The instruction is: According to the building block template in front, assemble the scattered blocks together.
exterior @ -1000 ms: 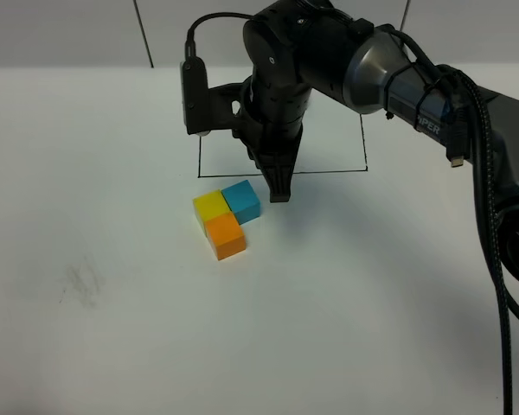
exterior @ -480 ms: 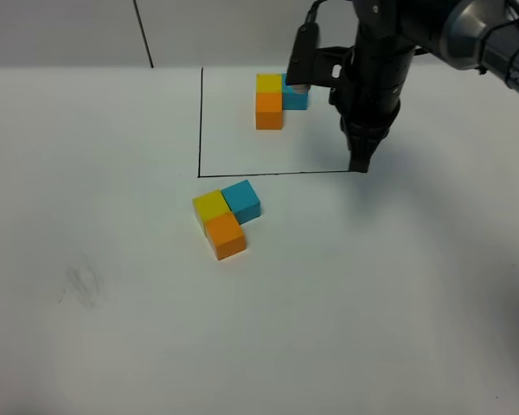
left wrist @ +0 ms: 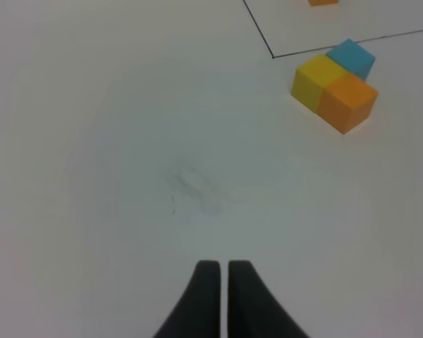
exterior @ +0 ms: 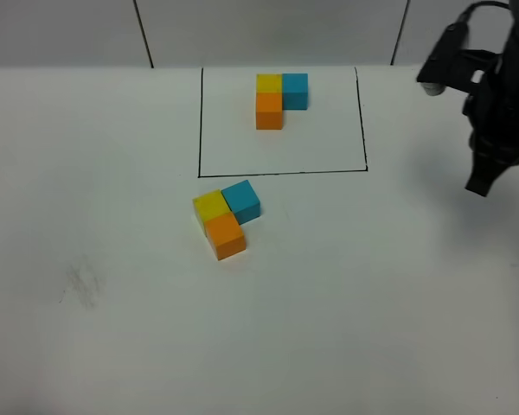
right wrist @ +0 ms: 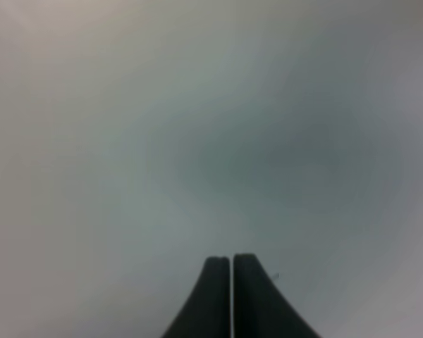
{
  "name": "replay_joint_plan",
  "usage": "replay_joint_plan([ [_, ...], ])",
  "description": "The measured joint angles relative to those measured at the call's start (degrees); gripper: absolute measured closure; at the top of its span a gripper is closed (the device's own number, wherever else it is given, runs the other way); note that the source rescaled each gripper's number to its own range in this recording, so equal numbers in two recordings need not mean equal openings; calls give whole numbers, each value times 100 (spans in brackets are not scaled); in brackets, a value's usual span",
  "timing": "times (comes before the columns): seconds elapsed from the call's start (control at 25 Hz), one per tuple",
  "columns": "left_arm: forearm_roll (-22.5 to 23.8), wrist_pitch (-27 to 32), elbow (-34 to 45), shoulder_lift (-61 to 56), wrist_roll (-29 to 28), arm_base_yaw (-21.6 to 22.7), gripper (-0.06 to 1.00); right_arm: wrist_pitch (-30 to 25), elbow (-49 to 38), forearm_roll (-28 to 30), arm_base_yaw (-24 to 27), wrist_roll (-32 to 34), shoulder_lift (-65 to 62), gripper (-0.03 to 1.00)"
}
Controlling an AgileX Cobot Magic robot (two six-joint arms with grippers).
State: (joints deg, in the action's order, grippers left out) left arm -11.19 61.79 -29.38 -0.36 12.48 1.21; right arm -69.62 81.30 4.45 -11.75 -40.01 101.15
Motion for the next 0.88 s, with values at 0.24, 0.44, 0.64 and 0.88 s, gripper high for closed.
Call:
replay_joint_plan([
  [0.24,0,0,0,0,0,0,94,97,-1495,18,392,715,-1230,96],
  [0.44,0,0,0,0,0,0,94,626,-2802,18,413,1419,-2344,96],
  [0.64,0,0,0,0,-6,0,94,822,-3761,-11,413,1994,-3460,96],
  [0.88,0,0,0,0,-6,0,94,851,-4502,-292,413,2223,-4611,96],
])
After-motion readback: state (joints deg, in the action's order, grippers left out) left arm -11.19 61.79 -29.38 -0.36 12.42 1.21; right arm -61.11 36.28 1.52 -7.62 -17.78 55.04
